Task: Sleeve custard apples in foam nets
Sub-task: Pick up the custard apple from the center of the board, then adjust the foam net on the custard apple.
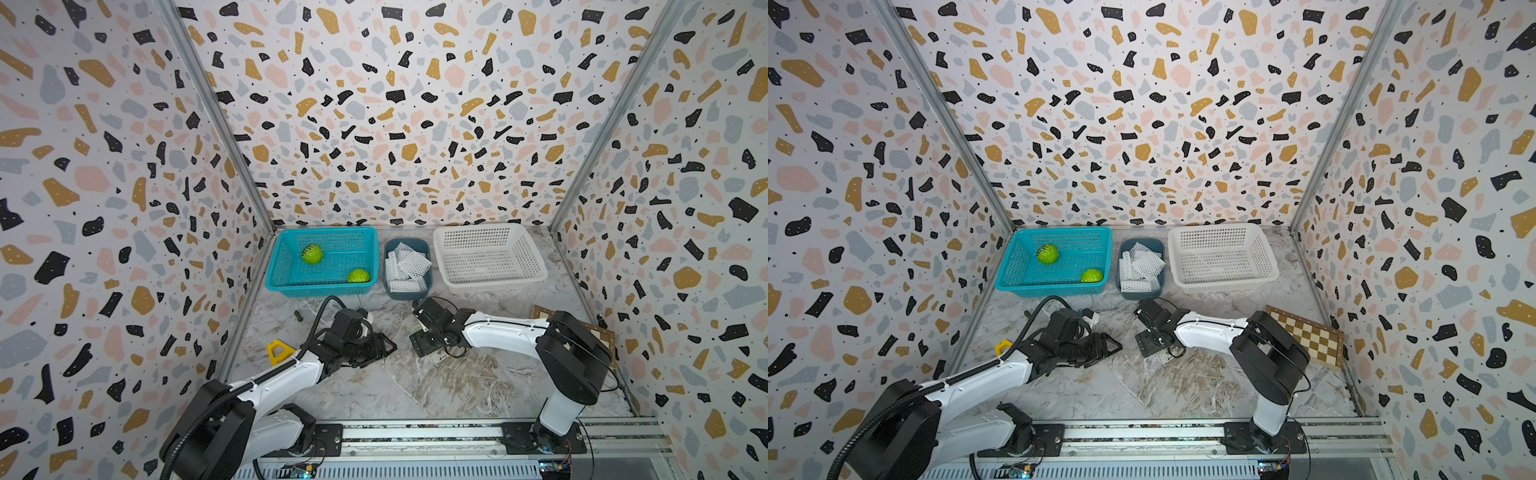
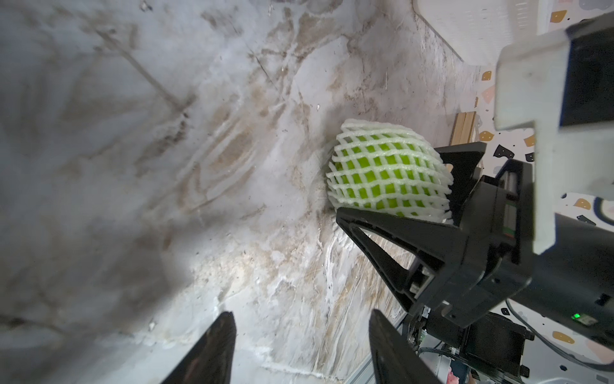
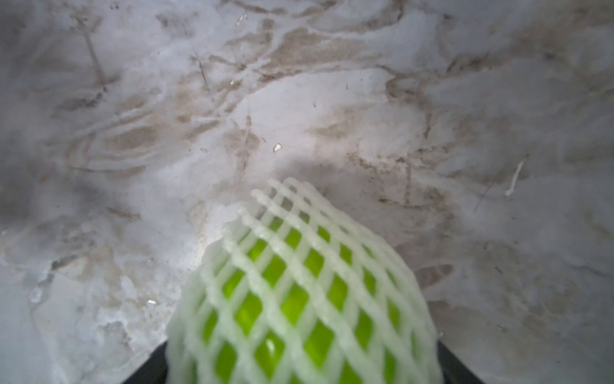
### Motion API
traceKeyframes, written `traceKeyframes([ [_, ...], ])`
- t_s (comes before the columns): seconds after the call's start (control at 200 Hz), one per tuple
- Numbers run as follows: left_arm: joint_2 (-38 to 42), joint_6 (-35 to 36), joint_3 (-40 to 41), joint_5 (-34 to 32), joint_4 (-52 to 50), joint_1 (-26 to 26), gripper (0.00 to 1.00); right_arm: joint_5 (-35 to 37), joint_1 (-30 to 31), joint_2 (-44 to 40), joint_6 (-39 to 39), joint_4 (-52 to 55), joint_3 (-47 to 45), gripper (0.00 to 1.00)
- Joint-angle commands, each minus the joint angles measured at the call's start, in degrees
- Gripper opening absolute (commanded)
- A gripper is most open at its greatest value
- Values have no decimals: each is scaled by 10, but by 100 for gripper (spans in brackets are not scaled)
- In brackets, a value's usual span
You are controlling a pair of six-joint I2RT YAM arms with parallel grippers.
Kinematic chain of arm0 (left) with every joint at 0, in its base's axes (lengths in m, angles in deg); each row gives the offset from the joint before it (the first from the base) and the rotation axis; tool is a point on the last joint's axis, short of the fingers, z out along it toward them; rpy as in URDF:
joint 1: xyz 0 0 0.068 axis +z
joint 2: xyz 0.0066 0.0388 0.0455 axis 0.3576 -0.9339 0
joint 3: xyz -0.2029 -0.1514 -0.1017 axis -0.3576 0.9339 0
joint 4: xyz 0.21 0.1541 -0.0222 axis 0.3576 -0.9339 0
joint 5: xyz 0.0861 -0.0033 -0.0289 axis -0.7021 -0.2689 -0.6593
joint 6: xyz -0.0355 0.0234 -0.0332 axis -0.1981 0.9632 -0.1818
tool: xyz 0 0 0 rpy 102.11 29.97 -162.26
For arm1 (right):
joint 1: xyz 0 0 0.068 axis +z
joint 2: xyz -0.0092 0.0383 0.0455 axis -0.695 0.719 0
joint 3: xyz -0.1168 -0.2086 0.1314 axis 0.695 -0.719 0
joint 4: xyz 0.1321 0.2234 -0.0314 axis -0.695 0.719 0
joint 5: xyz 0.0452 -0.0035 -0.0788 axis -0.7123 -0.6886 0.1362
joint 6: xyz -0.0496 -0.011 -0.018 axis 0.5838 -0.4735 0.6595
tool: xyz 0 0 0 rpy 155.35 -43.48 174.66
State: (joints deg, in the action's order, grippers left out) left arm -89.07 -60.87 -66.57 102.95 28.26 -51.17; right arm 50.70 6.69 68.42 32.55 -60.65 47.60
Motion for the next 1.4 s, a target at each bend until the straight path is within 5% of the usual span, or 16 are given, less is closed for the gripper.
traceKeyframes([
  [0.0, 24, -4, -13, -2, -15, 3, 63, -48, -21, -68, 25, -30, -34, 80],
  [0.385, 116, 49, -126, 31, -136, 34, 63, -129, -40, -325, 96, -185, -145, 80],
  [0.616, 134, 47, -191, 127, -116, 45, 52, -154, -33, -438, 148, -241, -182, 80],
  [0.981, 120, -40, -221, 260, 17, 38, 34, -143, 20, -465, 192, -255, -176, 80],
  [1.131, 113, -48, -225, 261, 29, 18, 48, -140, 30, -455, 196, -253, -172, 80],
  [1.392, 105, -48, -231, 254, 34, 3, 49, -137, 38, -444, 202, -248, -162, 79],
])
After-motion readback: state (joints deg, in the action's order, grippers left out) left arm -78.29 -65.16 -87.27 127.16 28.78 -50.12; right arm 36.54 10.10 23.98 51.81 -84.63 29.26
